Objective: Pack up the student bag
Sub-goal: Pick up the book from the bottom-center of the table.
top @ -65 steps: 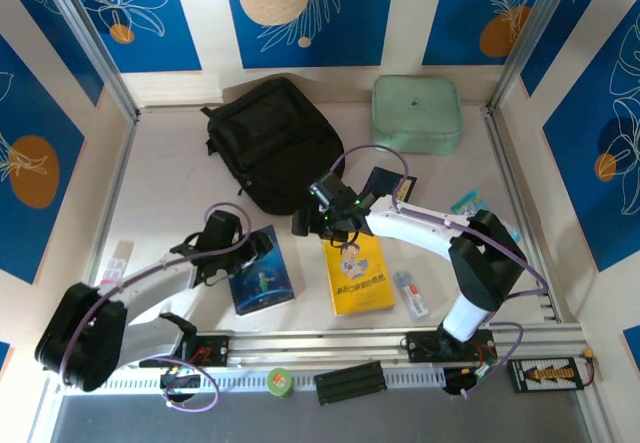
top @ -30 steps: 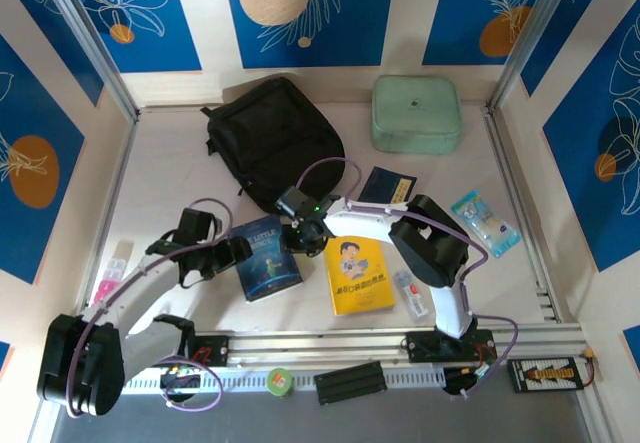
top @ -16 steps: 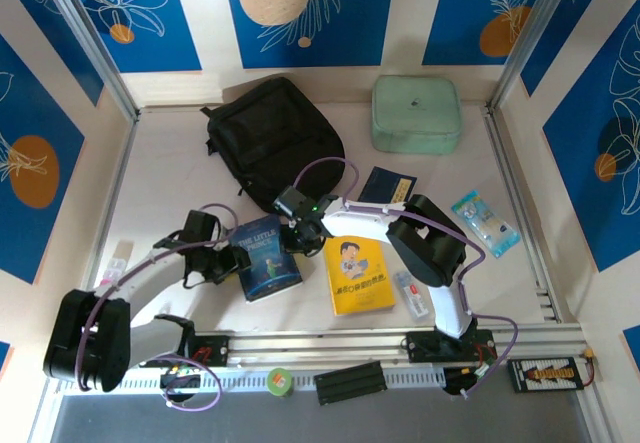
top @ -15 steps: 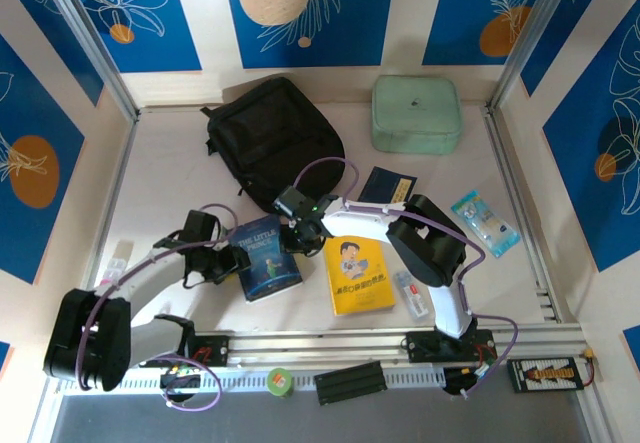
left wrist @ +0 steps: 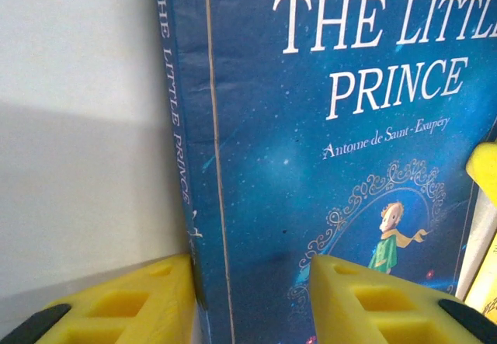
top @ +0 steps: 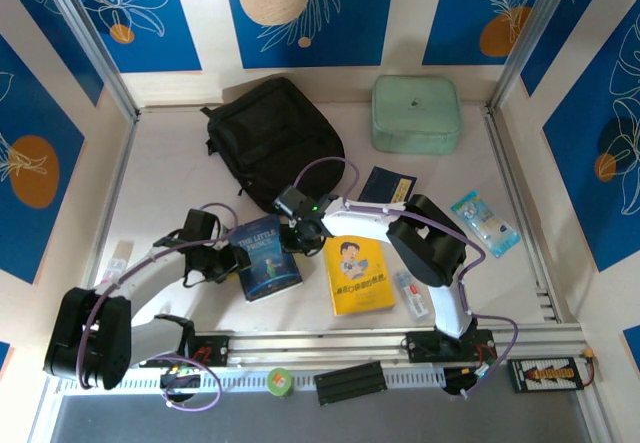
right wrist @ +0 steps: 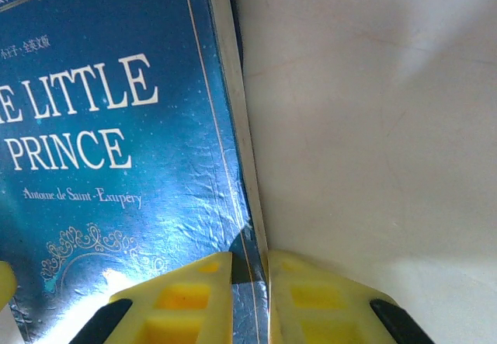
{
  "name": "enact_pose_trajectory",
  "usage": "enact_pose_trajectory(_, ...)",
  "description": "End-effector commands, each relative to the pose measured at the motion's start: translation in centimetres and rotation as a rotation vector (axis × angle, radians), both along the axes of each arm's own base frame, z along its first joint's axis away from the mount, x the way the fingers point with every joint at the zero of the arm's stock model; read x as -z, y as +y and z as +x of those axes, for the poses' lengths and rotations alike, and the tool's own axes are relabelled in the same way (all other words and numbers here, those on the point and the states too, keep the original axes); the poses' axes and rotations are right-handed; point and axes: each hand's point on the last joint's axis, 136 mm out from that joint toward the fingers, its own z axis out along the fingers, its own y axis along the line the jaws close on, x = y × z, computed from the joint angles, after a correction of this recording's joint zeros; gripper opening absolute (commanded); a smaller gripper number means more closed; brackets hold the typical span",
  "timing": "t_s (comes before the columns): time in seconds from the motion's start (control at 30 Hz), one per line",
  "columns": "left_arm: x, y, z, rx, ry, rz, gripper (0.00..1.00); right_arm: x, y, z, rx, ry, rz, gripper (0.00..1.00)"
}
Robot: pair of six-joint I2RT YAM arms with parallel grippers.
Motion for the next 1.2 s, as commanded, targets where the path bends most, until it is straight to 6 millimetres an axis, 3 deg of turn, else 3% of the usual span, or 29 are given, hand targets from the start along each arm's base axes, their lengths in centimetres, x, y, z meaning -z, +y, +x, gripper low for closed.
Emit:
enact_pose_trajectory(0.0,-2.4,-1.6,1.1,0.019,-0.052,-0.099,0.45,3.4,-1.7,-1.2,-0.008,0.059,-0.103,0.17)
enact_pose_trajectory(0.17,-2.4,-1.8,1.4,-0.005,-0.040,-0.115,0.62,3.1,-1.4,-1.1,-0.014,0.060,-0.097,0.17)
enact_pose_trajectory(0.47,-2.3,-2.1,2.1,-0.046,-0.016,-0.134,0.63,3.7,-1.9,-1.2,-0.009,0.064,-0.129,0.16)
enact_pose_trajectory(0.53,-2.7,-2.1,2.2,-0.041,-0.021,-0.132,0.59,3.7,-2.0,-1.2,-0.003,0.065,-0.131,0.16)
enact_pose_trajectory(0.77,-7.8,-3.2,2.8,0.010,-0.185,-0.228,0.44,3.7,-3.0,-0.8,0.024,0.047,-0.187,0.13)
enact_pose_trajectory(0.93,-10.7,-4.2,2.3,0.080,-0.297,-0.312,0.46,4.1,-3.5,-0.7,0.032,0.042,-0.236,0.12)
enact_pose_trajectory(1.17,-8.2,-4.4,2.2,0.070,-0.206,-0.304,0.45,4.8,-3.6,-0.9,0.026,0.061,-0.259,0.10)
